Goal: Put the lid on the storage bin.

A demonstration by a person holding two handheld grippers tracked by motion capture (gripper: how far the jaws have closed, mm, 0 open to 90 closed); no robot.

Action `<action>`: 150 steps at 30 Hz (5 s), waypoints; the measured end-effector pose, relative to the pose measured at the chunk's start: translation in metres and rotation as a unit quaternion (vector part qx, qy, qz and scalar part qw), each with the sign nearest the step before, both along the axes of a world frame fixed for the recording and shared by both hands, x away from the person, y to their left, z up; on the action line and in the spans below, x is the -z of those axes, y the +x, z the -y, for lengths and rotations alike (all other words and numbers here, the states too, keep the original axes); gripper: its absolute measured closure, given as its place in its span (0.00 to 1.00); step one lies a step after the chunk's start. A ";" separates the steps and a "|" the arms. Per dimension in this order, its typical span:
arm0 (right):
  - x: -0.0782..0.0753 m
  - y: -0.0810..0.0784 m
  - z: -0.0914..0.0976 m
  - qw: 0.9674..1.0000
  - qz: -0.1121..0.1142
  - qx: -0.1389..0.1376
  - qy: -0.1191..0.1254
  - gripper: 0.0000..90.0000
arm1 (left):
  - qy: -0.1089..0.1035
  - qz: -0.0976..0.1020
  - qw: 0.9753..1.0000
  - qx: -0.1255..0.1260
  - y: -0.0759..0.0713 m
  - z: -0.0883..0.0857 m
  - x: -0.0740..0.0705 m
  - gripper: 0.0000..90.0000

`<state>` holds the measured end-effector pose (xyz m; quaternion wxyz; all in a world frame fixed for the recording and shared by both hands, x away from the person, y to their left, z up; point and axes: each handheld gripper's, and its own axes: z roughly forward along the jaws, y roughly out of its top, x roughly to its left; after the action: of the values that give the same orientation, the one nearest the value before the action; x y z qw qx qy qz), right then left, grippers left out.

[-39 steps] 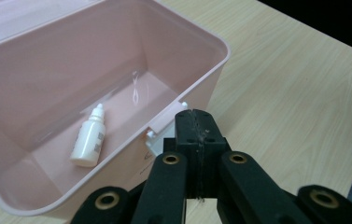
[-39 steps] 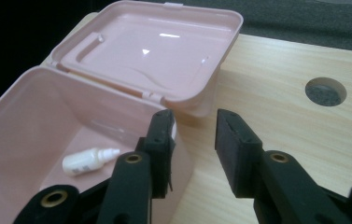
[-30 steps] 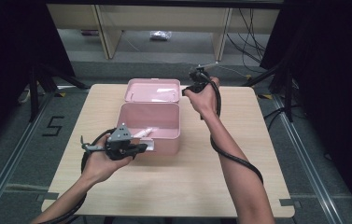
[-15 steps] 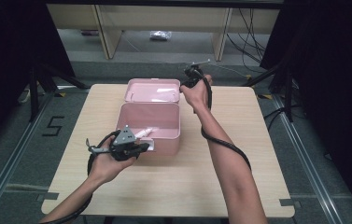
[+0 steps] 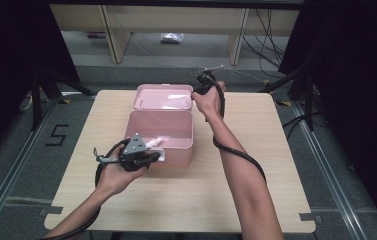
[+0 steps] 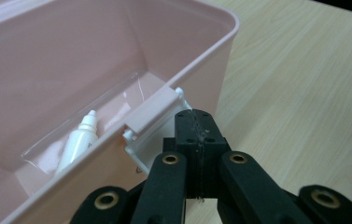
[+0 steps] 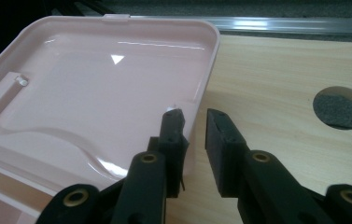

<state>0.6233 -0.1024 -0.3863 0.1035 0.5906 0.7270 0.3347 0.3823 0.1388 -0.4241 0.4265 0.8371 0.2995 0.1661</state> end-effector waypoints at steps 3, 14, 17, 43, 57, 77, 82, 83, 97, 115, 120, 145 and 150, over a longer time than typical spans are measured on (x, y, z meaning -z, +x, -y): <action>0.003 0.004 -0.001 1.000 0.001 0.001 0.006 0.87 | -0.005 0.000 1.000 0.002 0.000 0.002 0.003 0.99; -0.001 -0.001 -0.003 1.000 0.012 0.007 -0.003 0.87 | -0.030 0.015 0.999 -0.014 -0.004 -0.012 -0.020 0.95; -0.011 -0.011 -0.001 1.000 0.025 0.002 -0.001 0.87 | -0.071 0.036 0.995 -0.065 0.017 -0.035 -0.045 0.88; -0.038 -0.169 -0.021 0.975 0.039 -0.206 0.072 1.00 | -0.056 -0.033 0.965 -0.253 0.216 -0.085 -0.025 0.57; -0.011 -0.220 -0.063 0.955 0.076 -0.286 0.024 1.00 | -0.051 -0.058 0.962 -0.262 0.241 -0.077 -0.015 0.65; 0.015 -0.220 -0.084 0.953 0.082 -0.292 -0.026 1.00 | -0.041 -0.076 0.959 -0.271 0.259 -0.073 -0.007 0.69; 0.020 -0.223 -0.086 0.957 0.068 -0.279 -0.042 1.00 | -0.033 -0.086 0.957 -0.276 0.262 -0.072 -0.003 0.71; 0.021 -0.223 -0.086 0.958 0.064 -0.277 -0.042 1.00 | -0.044 -0.080 0.955 -0.282 0.263 -0.071 -0.001 0.71; 0.024 -0.217 -0.087 0.952 0.089 -0.290 -0.053 1.00 | -0.047 -0.097 0.951 -0.289 0.265 -0.071 0.001 0.74; 0.027 -0.217 -0.086 0.952 0.090 -0.289 -0.052 1.00 | -0.040 -0.117 0.946 -0.300 0.271 -0.066 0.000 0.81; 0.027 -0.217 -0.087 0.951 0.091 -0.290 -0.053 1.00 | -0.041 -0.126 0.944 -0.303 0.271 -0.067 0.001 0.80; 0.027 -0.217 -0.089 0.955 0.084 -0.279 -0.055 1.00 | -0.038 -0.119 0.940 -0.318 0.264 -0.063 -0.021 0.94; 0.027 -0.217 -0.088 0.951 0.089 -0.288 -0.064 1.00 | -0.046 -0.115 0.938 -0.324 0.262 -0.065 -0.024 0.95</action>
<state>0.4064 -0.0145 -0.4136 0.1044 0.3161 0.8741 0.3539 0.6440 0.2041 -0.4005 0.3497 0.6877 0.6091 0.1838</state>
